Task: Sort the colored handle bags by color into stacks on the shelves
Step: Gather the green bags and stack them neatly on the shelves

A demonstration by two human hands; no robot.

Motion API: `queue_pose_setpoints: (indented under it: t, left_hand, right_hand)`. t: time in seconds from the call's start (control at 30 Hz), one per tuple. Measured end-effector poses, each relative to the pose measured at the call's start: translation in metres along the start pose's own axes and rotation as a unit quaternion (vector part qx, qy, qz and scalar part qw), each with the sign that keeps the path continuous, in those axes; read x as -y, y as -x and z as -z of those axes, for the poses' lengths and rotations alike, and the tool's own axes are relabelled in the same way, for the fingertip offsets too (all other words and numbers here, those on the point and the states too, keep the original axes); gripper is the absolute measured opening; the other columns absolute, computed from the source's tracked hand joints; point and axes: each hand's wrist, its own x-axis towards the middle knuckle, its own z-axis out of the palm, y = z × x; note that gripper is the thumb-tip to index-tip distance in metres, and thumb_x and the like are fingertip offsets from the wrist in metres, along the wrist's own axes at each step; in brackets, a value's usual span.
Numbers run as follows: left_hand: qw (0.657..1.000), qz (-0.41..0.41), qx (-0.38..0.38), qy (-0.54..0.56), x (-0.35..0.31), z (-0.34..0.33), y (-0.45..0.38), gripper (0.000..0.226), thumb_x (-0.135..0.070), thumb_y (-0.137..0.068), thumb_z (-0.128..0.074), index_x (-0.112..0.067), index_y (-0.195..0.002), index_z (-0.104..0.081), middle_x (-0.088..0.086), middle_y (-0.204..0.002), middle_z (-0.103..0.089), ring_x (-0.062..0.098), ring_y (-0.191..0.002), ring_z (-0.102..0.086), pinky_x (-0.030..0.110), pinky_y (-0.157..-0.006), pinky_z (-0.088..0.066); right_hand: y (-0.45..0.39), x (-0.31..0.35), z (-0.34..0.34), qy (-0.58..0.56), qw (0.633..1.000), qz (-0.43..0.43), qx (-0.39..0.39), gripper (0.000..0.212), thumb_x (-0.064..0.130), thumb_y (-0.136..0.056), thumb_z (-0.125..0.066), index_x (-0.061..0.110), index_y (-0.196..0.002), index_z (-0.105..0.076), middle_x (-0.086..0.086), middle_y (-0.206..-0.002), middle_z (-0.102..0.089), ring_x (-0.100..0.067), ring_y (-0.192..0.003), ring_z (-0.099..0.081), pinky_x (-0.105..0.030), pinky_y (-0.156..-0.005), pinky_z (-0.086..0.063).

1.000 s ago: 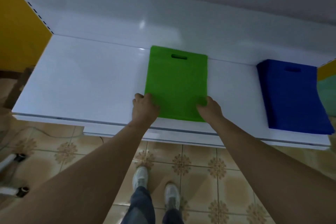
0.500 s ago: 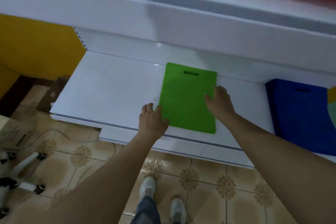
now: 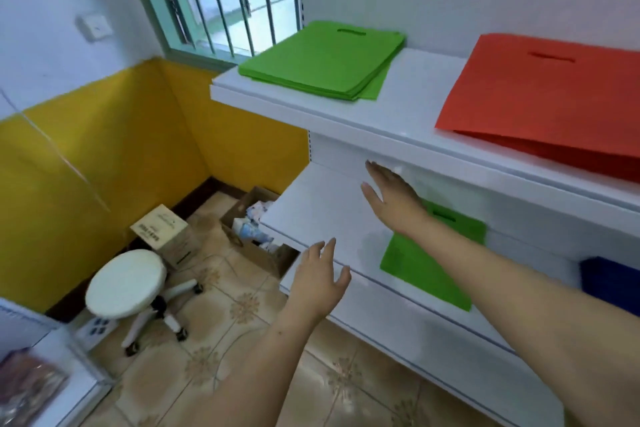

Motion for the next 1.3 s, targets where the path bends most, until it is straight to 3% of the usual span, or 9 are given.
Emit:
queue_pose_setpoints:
  t: [0.23,0.37,0.57,0.8,1.07,1.3]
  left_hand:
    - [0.997,-0.002,-0.074,0.021,0.031,0.092,0.033,0.064,-0.047,-0.099,-0.043,-0.016,-0.153,-0.027,0.008,-0.151,-0.034,0.025,-0.139,-0.03,0.041,-0.11,-0.037]
    - [0.992,-0.031,-0.117,0.036,0.037,0.135,0.035,0.06,-0.046,-0.099,-0.042,-0.018,-0.151,-0.03,0.006,-0.151,-0.036,0.022,-0.138,-0.031,0.039,-0.11,-0.035]
    - [0.98,-0.075,-0.177,0.047,0.023,0.179,0.012,0.054,-0.045,-0.1,-0.043,-0.02,-0.147,-0.036,0.002,-0.145,-0.041,0.02,-0.132,-0.035,0.036,-0.104,-0.036]
    - [0.966,-0.106,-0.227,0.068,0.008,0.223,-0.066,0.048,-0.04,-0.099,-0.046,-0.019,-0.142,-0.044,0.003,-0.137,-0.047,0.021,-0.126,-0.039,0.037,-0.101,-0.039]
    - [0.958,-0.099,-0.262,0.064,0.0,0.257,-0.183,0.045,-0.034,-0.098,-0.051,-0.013,-0.138,-0.049,0.007,-0.135,-0.048,0.022,-0.128,-0.04,0.037,-0.105,-0.036]
    - [0.953,-0.075,-0.292,0.004,0.007,0.267,-0.258,0.051,-0.042,-0.095,-0.052,-0.016,-0.138,-0.049,0.006,-0.135,-0.049,0.022,-0.125,-0.043,0.037,-0.101,-0.037]
  right_hand:
    - [0.022,0.115,0.035,0.025,0.985,0.163,-0.04,0.053,0.045,-0.103,-0.03,0.021,-0.15,-0.033,0.004,-0.153,-0.036,-0.012,-0.14,-0.029,-0.019,-0.11,-0.017]
    - [0.019,0.155,0.064,0.02,0.977,0.191,-0.093,0.053,0.047,-0.101,-0.029,0.02,-0.146,-0.039,0.001,-0.148,-0.043,-0.013,-0.137,-0.036,-0.028,-0.113,-0.026]
    - [-0.001,0.153,0.101,0.029,0.98,0.087,-0.178,0.054,0.043,-0.103,-0.035,0.014,-0.148,-0.036,-0.006,-0.151,-0.039,-0.022,-0.14,-0.034,-0.036,-0.114,-0.027]
    - [-0.063,0.119,0.132,0.035,0.975,-0.036,-0.217,0.057,0.029,-0.098,-0.049,0.006,-0.148,-0.033,-0.012,-0.154,-0.033,-0.027,-0.141,-0.03,-0.04,-0.115,-0.028]
    - [-0.182,0.087,0.149,-0.035,0.965,-0.167,-0.198,0.058,0.027,-0.091,-0.053,0.005,-0.142,-0.038,-0.016,-0.148,-0.037,-0.035,-0.129,-0.043,-0.042,-0.101,-0.041]
    - [-0.255,0.063,0.143,-0.005,0.962,-0.217,-0.165,0.066,0.031,-0.093,-0.053,0.007,-0.149,-0.027,-0.01,-0.155,-0.026,-0.033,-0.138,-0.031,-0.044,-0.105,-0.035]
